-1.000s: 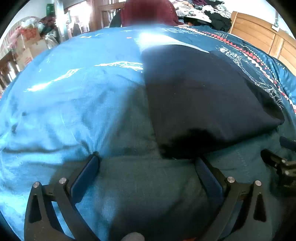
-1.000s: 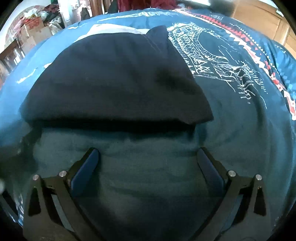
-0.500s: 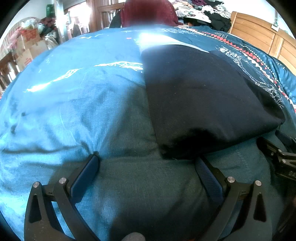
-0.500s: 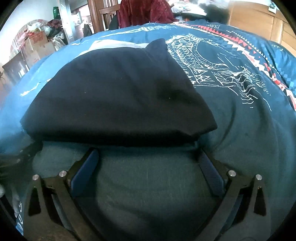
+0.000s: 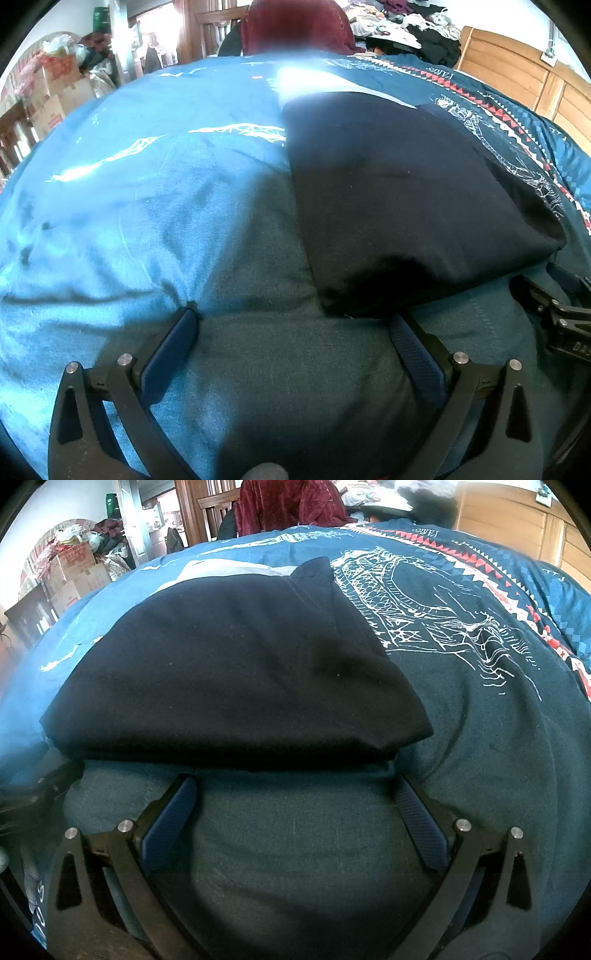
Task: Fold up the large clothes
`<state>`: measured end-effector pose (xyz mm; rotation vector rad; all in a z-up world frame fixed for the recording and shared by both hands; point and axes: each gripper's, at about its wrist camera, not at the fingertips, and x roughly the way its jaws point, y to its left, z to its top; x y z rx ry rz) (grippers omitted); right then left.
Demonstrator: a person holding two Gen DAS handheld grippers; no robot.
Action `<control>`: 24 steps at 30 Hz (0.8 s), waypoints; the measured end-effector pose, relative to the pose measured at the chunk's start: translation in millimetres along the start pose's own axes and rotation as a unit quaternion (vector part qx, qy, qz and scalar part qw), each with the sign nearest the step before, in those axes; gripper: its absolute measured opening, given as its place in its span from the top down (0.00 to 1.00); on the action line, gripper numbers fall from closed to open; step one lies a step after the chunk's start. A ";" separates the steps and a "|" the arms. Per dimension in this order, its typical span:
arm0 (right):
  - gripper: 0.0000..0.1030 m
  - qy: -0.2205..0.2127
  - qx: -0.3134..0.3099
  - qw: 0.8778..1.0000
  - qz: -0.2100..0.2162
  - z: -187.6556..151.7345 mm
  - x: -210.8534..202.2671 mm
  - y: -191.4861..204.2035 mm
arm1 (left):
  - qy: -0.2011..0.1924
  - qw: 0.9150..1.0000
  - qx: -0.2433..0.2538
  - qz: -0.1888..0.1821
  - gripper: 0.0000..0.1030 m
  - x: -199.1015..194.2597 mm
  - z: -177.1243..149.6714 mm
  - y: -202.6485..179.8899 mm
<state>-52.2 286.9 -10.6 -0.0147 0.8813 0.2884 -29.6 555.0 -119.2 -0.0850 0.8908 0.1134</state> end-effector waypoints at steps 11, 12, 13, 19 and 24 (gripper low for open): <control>0.00 0.000 0.000 1.000 0.001 0.0 0.2 0.0 | 0.001 1.000 0.003 0.007 0.00 0.4 0.1 -3.3; 0.00 0.000 0.000 1.000 0.001 0.0 0.2 0.0 | 0.001 1.000 0.003 0.007 0.00 0.6 0.2 -3.2; 0.00 0.000 0.000 1.000 0.001 0.0 0.2 0.0 | 0.001 1.000 0.002 0.007 0.00 0.7 0.3 -3.3; 0.00 0.000 0.001 1.000 0.001 0.1 0.2 -0.2 | 0.000 1.000 0.002 0.006 0.00 0.4 0.9 -3.5; 0.00 0.000 0.001 1.000 0.001 0.1 0.3 -0.2 | 0.001 1.000 0.002 0.006 0.00 0.6 1.2 -3.3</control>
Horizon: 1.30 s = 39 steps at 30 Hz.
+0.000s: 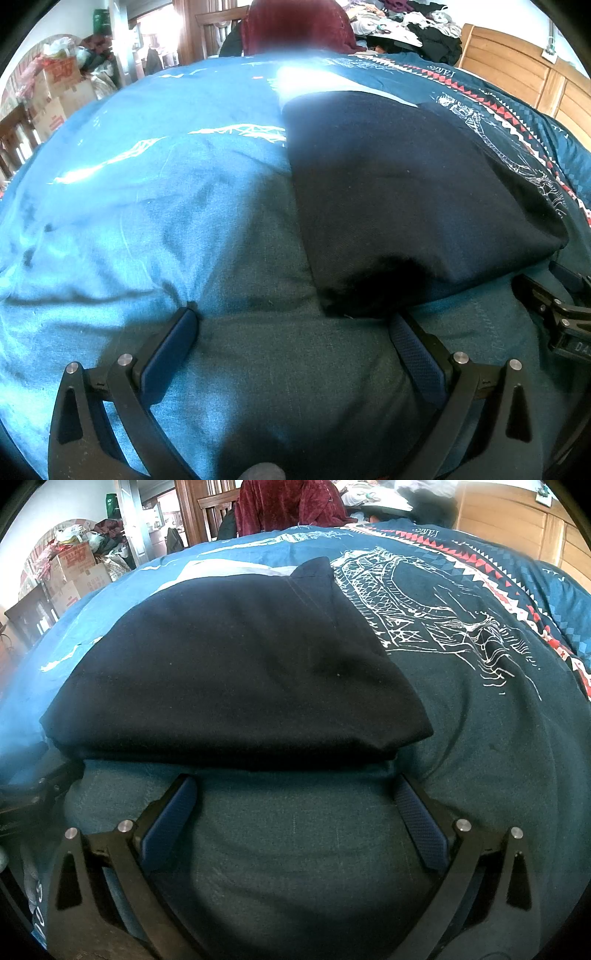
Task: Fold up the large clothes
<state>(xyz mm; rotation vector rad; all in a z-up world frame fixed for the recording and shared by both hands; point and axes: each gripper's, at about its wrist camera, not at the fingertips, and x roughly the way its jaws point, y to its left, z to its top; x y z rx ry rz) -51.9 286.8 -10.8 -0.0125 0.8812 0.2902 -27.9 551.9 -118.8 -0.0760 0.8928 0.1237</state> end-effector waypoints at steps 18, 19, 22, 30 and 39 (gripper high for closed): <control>0.00 0.002 -0.004 1.000 -0.005 -0.4 0.0 2.5 | -0.002 1.000 -0.006 -0.008 0.00 -1.4 -2.4 3.5; 0.00 0.002 -0.003 1.000 -0.004 -0.6 -0.2 1.8 | -0.001 1.000 -0.006 -0.008 0.00 -1.4 -2.3 3.6; 0.00 0.004 -0.003 1.000 -0.003 -0.1 0.3 1.8 | -0.001 1.000 -0.006 -0.007 0.00 -1.5 -2.9 3.5; 0.00 0.019 -0.016 1.000 -0.011 5.9 5.4 6.4 | -0.002 1.000 -0.004 -0.006 0.00 0.8 -2.4 3.8; 0.00 0.105 -0.016 0.994 -0.002 19.5 9.4 6.2 | -0.002 1.000 -0.005 -0.007 0.00 1.2 -1.7 3.7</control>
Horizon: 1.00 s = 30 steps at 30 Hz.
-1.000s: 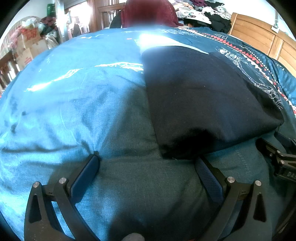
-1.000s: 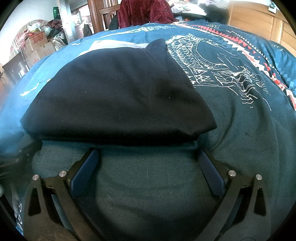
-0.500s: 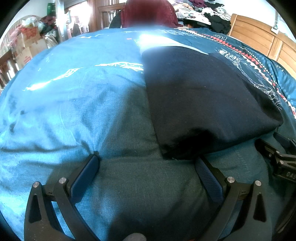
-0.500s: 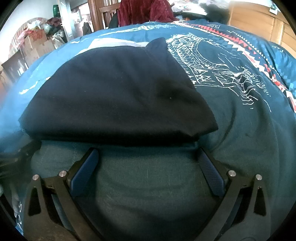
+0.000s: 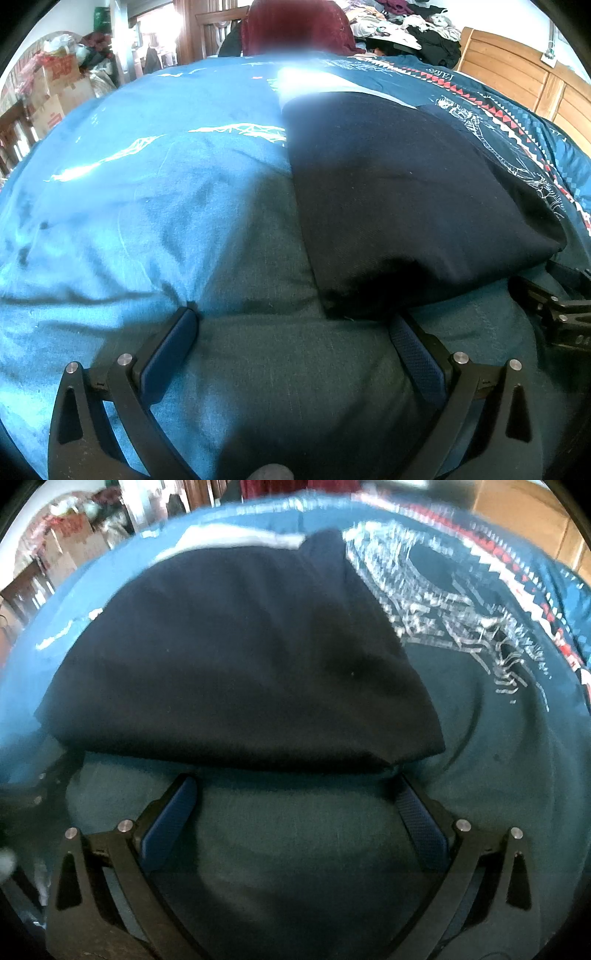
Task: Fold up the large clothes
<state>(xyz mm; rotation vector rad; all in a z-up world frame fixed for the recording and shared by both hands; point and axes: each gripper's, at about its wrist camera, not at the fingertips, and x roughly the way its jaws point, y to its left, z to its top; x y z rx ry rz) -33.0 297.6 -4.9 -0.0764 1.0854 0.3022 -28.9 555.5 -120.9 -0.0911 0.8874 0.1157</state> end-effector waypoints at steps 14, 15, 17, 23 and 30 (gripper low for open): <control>0.00 -0.078 0.021 0.997 0.014 -23.1 -3.6 -3.3 | 0.000 1.000 -0.001 -0.001 0.00 0.0 0.7 0.2; 0.00 -0.078 0.025 0.996 0.023 -22.8 -3.3 -6.6 | 0.000 1.000 -0.001 -0.001 0.00 0.0 1.3 -0.3; 0.00 -0.080 0.019 0.996 0.028 -24.0 -3.3 -6.0 | 0.000 1.000 -0.001 -0.002 0.00 -0.1 1.2 -0.3; 0.00 -0.088 0.016 0.996 0.028 -21.5 -5.3 -4.2 | -0.001 1.000 -0.002 -0.003 0.00 -0.3 1.2 -1.3; 0.00 -0.090 0.014 0.996 0.026 -23.0 -4.4 -5.4 | -0.002 1.000 -0.001 -0.001 0.00 0.0 -0.2 -1.0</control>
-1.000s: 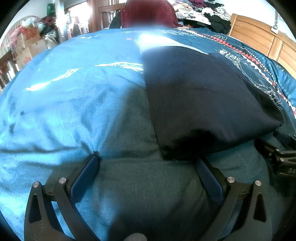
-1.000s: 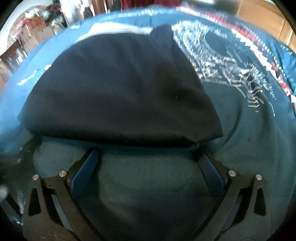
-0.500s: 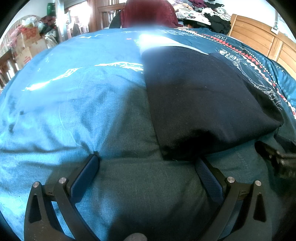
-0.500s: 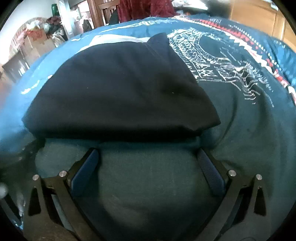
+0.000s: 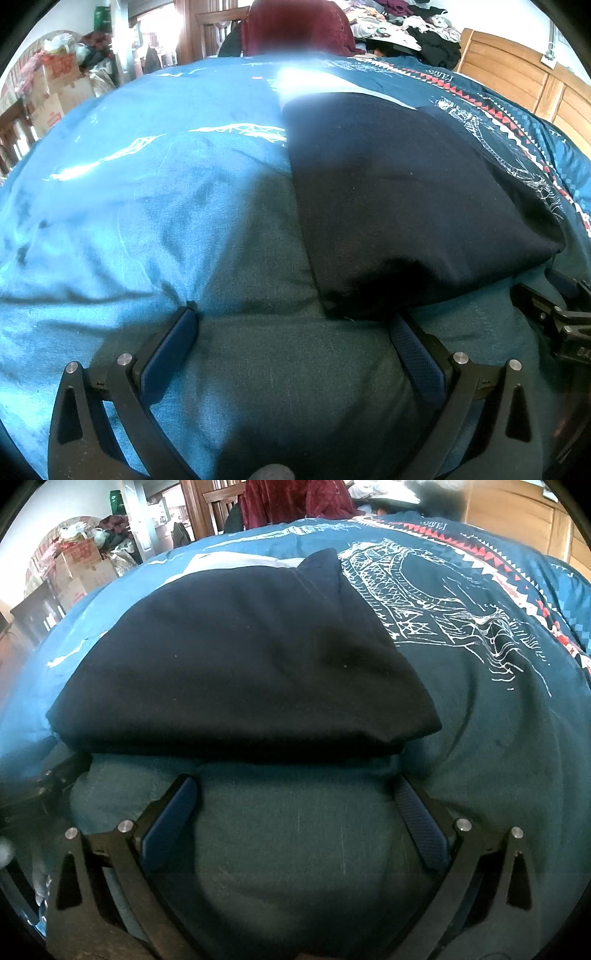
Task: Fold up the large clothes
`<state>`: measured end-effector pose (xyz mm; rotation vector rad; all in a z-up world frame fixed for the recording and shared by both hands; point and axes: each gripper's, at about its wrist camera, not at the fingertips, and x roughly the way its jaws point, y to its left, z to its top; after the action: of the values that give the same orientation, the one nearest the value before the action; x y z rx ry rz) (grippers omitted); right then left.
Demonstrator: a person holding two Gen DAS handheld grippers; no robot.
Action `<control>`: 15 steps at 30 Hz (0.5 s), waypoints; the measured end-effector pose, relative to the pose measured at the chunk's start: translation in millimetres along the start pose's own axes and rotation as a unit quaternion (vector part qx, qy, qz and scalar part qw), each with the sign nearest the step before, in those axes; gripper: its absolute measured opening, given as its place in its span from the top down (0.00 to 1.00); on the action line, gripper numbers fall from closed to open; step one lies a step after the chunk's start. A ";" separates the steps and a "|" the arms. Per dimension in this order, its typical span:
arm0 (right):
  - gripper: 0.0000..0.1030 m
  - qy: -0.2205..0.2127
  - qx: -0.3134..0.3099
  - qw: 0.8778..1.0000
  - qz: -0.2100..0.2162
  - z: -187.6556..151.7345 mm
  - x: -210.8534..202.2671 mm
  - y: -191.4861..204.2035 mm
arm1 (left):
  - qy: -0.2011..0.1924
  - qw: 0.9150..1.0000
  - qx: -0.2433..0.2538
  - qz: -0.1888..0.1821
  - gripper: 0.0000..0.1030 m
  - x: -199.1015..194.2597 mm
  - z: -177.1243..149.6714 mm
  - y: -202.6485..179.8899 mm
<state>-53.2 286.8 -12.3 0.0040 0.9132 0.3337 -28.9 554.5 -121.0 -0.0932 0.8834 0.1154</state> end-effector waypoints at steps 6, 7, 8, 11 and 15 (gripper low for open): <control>0.00 0.000 -0.001 1.000 -0.001 -0.9 -1.0 1.0 | 0.000 1.000 0.001 0.001 0.00 0.3 0.1 -0.7; 0.00 0.001 -0.001 1.000 -0.001 -0.9 -0.9 1.0 | 0.000 1.000 0.000 0.001 0.00 0.3 0.2 -0.6; 0.00 0.002 -0.001 1.000 -0.002 -0.1 -0.6 0.7 | 0.000 1.000 0.001 0.001 0.00 0.3 0.3 -0.9; 0.00 0.016 -0.005 1.000 0.002 5.1 -0.1 -0.8 | 0.004 1.000 0.000 0.001 0.00 0.7 1.9 -0.4; 0.00 0.034 -0.013 0.999 0.001 10.0 -7.5 -2.5 | 0.015 1.000 -0.008 -0.016 0.00 -2.1 8.5 5.0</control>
<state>-49.0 283.7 -0.7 -0.0307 0.9769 0.3484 -24.4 560.4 -114.2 -0.1242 0.9115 0.0916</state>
